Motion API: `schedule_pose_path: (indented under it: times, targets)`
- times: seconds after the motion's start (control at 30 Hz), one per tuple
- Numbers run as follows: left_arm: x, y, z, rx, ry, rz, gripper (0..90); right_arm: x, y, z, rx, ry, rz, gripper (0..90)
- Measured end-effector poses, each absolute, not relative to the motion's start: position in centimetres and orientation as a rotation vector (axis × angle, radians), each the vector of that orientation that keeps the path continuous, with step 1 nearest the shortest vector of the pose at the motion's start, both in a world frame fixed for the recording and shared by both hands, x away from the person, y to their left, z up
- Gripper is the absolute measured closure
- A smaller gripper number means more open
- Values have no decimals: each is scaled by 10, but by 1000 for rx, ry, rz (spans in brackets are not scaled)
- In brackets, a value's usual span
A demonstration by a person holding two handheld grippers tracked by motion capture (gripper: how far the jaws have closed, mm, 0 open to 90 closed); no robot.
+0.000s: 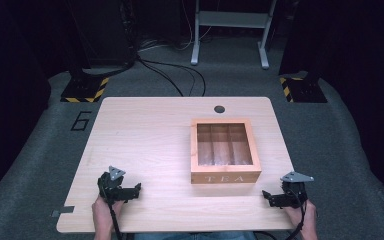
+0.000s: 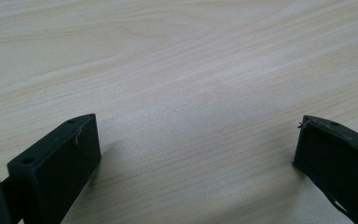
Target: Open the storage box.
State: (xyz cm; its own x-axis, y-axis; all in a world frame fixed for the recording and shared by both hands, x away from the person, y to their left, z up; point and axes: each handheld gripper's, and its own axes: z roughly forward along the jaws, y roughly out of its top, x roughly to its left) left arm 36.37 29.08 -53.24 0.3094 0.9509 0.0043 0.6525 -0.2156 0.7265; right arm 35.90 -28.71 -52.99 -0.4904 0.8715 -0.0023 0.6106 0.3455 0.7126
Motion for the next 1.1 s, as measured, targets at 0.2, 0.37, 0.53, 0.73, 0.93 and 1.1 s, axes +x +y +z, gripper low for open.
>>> schedule_pose_path:
  times: [0.2,0.37,0.53,0.73,0.93,1.1]
  targets:
    - [365,291,-532,1960,1414,612,1,359,-287,-530,1309,2229,934,0]
    - [366,291,-532,1962,1411,612,1,359,-287,-530,1310,2229,932,0]
    - [366,290,-532,1957,1417,617,2,359,-287,-530,1314,2221,934,0]
    - [366,290,-532,1958,1417,617,2,359,-286,-529,1326,2231,915,0]
    - [365,290,-532,1959,1418,617,3,360,-285,-528,1313,2238,922,0]
    - [365,291,-532,1964,1418,610,3,358,-282,-517,1305,2224,997,0]
